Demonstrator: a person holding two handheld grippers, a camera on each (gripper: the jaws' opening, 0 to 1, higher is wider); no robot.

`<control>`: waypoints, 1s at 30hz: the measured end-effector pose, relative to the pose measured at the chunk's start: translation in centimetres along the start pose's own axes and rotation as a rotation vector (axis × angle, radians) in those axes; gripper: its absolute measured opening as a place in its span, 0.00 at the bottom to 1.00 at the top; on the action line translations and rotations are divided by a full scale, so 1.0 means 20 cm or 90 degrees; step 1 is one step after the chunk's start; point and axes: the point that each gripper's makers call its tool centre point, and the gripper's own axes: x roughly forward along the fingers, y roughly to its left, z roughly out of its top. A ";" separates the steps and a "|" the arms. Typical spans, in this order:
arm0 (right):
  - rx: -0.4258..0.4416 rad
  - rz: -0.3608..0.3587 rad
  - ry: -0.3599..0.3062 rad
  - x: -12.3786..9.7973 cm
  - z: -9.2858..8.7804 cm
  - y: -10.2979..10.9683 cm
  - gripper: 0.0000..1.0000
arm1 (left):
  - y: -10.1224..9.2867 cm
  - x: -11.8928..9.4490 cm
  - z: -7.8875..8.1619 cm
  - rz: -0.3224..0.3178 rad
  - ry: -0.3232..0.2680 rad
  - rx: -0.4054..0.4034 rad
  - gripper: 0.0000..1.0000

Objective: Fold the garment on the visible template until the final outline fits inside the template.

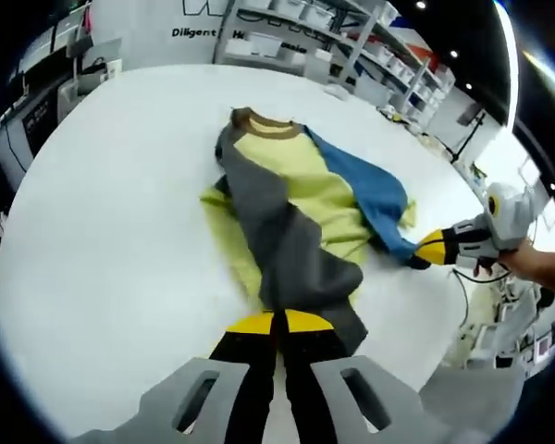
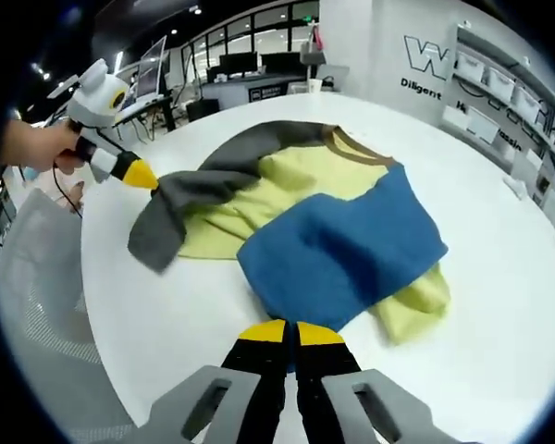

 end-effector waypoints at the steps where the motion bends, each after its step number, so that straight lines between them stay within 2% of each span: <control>1: 0.001 0.001 0.001 0.00 0.00 0.00 0.00 | 0.02 -0.01 0.01 0.004 -0.002 -0.001 0.00; 7: 0.004 0.004 0.007 0.00 -0.02 0.02 0.00 | 0.16 -0.10 0.07 0.036 -0.012 0.009 0.00; 14: 0.014 0.006 0.012 -0.01 -0.03 0.02 0.00 | 0.35 -0.25 0.16 0.087 -0.032 -0.002 0.00; 22: 0.012 0.009 0.020 0.00 -0.04 0.04 0.00 | 0.53 -0.31 0.22 0.131 -0.034 -0.022 0.00; 30: 0.017 0.005 0.024 -0.01 -0.04 0.04 0.00 | 0.70 -0.36 0.37 0.167 -0.037 -0.004 0.00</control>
